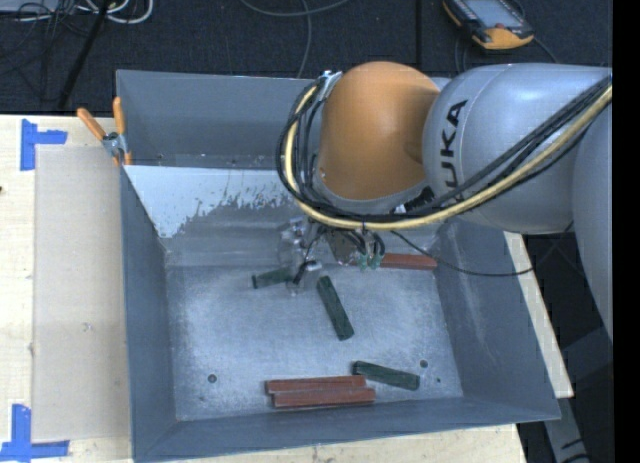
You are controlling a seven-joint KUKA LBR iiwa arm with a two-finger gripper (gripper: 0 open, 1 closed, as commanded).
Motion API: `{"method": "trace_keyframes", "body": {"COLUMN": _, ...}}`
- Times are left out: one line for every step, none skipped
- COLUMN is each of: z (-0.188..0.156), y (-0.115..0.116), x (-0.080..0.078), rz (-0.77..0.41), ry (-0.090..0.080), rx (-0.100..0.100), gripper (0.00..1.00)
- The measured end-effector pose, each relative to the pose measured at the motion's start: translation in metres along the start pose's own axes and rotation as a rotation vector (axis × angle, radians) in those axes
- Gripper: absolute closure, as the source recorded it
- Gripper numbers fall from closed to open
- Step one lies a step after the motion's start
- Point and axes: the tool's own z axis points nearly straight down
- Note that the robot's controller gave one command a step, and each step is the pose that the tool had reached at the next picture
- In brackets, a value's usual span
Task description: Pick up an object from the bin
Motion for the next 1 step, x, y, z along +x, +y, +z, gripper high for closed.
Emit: {"method": "trace_keyframes", "body": {"z": 0.0001, "y": -0.0003, "x": 0.0, "rz": 0.001, "ry": 0.0, "rx": 0.0, "gripper": 1.0}}
